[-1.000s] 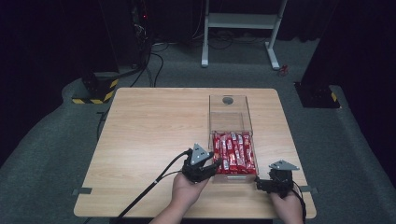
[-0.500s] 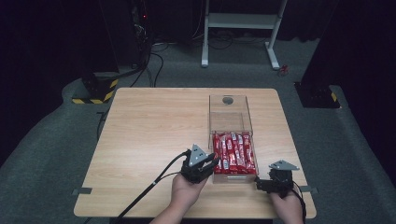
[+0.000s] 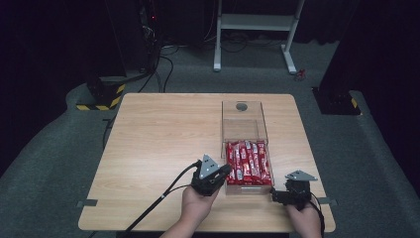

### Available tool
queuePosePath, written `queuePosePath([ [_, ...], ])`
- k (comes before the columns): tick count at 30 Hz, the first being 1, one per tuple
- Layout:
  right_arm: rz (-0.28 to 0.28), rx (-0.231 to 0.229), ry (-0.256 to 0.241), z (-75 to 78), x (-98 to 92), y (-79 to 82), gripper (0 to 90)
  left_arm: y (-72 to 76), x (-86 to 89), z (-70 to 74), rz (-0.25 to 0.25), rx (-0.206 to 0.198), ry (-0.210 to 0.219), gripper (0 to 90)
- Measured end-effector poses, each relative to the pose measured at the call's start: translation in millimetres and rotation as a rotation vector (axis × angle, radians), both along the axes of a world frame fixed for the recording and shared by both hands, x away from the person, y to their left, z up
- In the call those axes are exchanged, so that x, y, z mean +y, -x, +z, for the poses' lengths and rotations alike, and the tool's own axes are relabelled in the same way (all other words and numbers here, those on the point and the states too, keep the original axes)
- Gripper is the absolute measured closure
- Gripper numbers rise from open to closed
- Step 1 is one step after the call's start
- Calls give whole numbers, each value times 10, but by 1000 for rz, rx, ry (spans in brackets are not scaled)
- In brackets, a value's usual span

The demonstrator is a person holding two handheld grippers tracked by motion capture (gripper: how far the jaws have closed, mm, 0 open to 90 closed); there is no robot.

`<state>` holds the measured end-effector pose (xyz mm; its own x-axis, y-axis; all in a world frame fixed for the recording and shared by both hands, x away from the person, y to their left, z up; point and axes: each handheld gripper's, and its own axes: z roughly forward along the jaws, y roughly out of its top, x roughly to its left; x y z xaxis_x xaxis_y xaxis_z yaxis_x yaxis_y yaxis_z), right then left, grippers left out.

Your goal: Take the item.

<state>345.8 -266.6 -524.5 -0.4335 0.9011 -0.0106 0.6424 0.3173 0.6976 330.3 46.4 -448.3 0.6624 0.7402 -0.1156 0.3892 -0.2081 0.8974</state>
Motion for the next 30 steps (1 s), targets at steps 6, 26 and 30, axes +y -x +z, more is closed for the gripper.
queuePosePath([
  [6, 0, 0, 0, 0, 0, 0, 86, 38, 18, 1, 2, 0, 6, 865],
  [26, 1, 0, 0, 0, 1, 0, 86, 134, 89, 31, 13, -28, 5, 871],
  [30, 0, 0, 0, 0, 1, 0, 86, 128, 110, 50, 20, -33, 15, 872],
])
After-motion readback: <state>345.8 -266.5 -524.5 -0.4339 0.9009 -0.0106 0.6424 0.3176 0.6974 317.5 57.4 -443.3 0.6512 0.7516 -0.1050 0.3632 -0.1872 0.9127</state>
